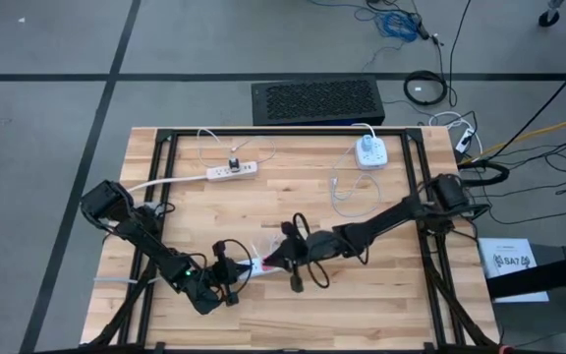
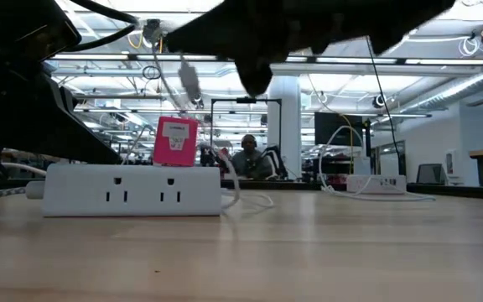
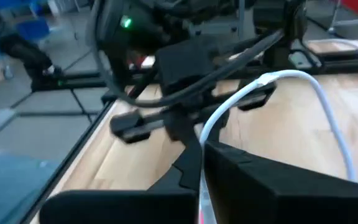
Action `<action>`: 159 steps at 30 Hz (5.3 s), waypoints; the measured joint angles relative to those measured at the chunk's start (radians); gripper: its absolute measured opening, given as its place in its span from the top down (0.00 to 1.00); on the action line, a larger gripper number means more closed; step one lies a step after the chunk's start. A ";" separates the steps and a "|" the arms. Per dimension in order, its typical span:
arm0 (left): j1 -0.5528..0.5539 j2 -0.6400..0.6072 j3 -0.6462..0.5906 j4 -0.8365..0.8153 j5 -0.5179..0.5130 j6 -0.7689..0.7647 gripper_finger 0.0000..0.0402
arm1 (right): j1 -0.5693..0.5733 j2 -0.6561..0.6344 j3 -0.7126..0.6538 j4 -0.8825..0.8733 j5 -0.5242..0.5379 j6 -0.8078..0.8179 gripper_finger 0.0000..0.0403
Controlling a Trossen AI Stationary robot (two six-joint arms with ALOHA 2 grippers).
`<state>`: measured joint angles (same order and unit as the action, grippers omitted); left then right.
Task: Insert USB
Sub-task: Insert the white cable charger into the pink charger adapter
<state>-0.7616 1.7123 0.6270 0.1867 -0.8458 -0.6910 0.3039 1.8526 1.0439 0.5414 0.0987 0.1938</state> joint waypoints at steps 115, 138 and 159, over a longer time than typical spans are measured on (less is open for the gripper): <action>-0.019 -0.127 0.001 0.010 -0.088 0.080 1.00 | 0.012 0.167 -0.083 0.500 0.165 -0.105 1.00; 0.050 -0.209 0.002 0.357 0.012 0.383 0.76 | 0.032 0.167 -0.082 0.664 0.112 -0.109 1.00; 0.145 -0.209 0.002 0.415 0.140 0.383 0.82 | 0.032 0.167 -0.082 0.660 0.112 -0.109 1.00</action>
<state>-0.6163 1.5028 0.6292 0.6018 -0.7060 -0.3080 0.3355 2.0193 0.9619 1.2013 0.2104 0.0845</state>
